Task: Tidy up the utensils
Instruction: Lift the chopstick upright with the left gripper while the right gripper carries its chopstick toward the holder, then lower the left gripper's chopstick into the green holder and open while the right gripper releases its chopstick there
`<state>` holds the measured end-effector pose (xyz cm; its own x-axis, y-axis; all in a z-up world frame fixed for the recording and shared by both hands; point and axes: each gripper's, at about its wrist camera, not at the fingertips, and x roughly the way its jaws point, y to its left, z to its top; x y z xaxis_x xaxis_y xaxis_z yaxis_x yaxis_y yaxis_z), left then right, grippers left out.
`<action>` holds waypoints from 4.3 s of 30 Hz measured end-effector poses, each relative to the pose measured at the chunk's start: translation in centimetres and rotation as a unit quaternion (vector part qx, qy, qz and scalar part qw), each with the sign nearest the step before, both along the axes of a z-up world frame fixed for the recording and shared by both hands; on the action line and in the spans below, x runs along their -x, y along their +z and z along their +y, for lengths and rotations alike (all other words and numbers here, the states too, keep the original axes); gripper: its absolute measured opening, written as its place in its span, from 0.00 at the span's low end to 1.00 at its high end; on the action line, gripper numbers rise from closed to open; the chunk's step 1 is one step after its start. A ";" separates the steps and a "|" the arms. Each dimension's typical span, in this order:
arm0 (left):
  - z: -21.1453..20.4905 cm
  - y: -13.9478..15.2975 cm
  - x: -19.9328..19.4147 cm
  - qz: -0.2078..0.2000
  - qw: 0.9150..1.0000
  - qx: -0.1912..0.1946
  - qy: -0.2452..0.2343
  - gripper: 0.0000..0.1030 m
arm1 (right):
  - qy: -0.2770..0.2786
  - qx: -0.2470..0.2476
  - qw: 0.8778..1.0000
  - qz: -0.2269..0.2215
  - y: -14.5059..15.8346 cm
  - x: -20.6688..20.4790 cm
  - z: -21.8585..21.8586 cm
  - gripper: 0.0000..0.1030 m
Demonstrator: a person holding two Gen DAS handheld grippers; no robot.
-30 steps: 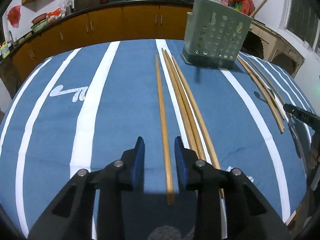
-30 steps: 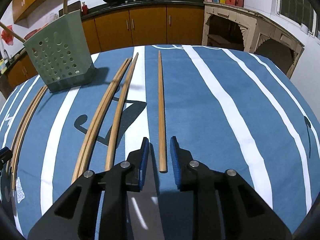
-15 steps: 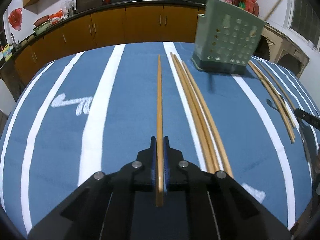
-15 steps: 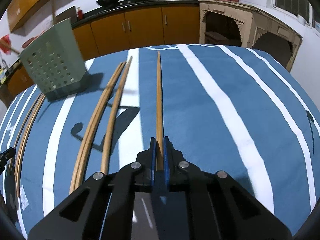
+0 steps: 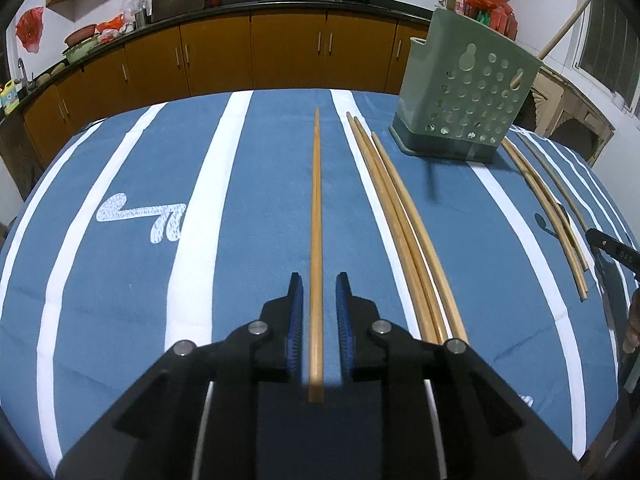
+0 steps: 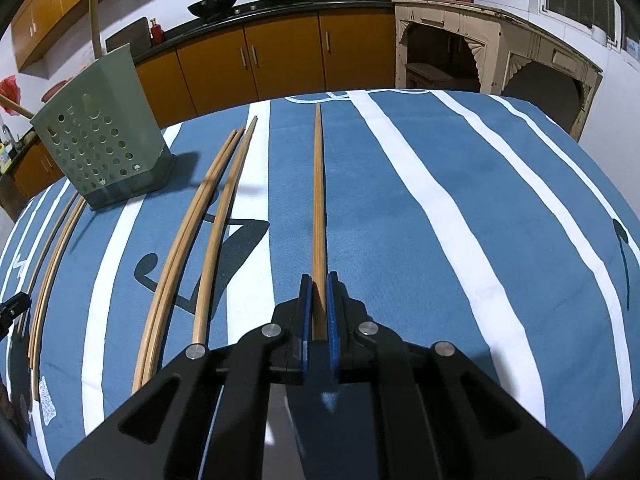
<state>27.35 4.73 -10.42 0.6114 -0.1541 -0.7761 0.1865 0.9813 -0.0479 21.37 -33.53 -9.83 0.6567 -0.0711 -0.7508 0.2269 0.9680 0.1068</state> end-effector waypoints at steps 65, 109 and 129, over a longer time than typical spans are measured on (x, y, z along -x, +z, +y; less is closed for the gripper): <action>3.2 19.4 6.1 -0.221 0.975 0.024 0.012 0.07 | 0.035 0.033 0.968 -0.248 18.2 6.2 0.9 0.07; -7.4 31.0 -0.1 -0.255 0.962 0.089 -0.047 0.07 | 0.104 -0.052 0.949 -0.293 25.2 -1.0 6.1 0.07; -9.2 24.6 -4.7 -0.185 0.980 0.060 -0.044 0.07 | 0.128 -0.052 0.966 -0.219 22.0 -4.6 8.2 0.08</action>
